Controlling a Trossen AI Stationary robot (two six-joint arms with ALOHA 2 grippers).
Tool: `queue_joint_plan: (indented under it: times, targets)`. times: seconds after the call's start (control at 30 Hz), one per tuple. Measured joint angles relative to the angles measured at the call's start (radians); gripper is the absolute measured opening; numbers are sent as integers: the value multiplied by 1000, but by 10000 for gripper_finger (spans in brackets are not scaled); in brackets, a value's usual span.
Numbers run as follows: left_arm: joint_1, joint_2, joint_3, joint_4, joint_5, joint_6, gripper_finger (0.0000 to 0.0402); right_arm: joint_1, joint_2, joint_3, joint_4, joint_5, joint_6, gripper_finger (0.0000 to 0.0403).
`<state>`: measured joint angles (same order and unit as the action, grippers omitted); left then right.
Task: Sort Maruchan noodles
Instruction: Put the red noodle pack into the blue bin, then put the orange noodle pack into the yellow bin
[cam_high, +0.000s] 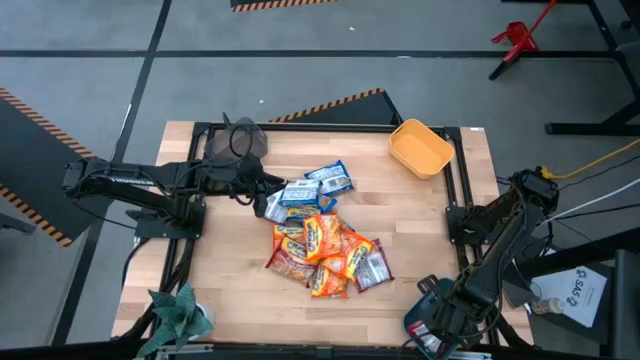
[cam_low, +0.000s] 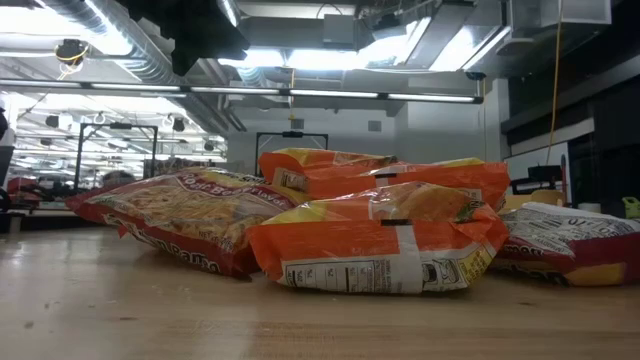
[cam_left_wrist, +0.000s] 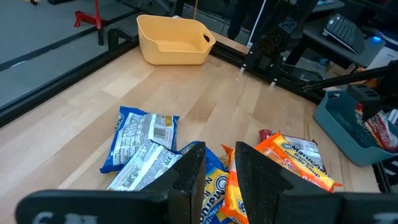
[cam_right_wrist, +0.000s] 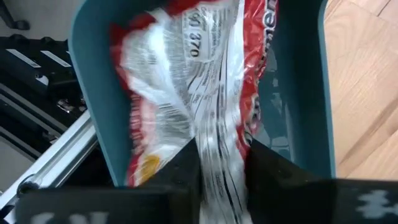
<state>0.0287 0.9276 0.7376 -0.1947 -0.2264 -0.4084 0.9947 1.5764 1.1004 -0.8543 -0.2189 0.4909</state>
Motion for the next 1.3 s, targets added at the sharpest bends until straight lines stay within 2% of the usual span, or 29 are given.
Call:
queue_joint_plan:
  times: [0.3,0.5,0.63,0.77,0.83,0.93,1.13,1.23,1.3]
  targets:
    - [0,0,0,0,0,1,82,0,-1,0,-5,9,3,188]
    - [0,0,0,1,10,-1,82,-63,-50,0,-90,-15,82,216]
    - [0,0,0,5,48,-7,82,-171,-119,0,-182,-36,168,218]
    - [0,0,0,10,82,-31,82,-304,-200,0,-184,-23,219,218]
    - [0,0,0,10,100,-48,82,-375,-234,0,-185,18,243,218]
    - [0,0,0,10,126,-59,82,-479,-281,0,-170,141,257,218]
    - [0,0,0,9,178,-60,82,-655,-272,1,43,308,137,218]
    - [0,0,0,-2,229,-59,82,-745,-225,1,185,314,78,218]
    - [0,0,0,-18,270,-49,82,-805,-189,1,260,277,75,218]
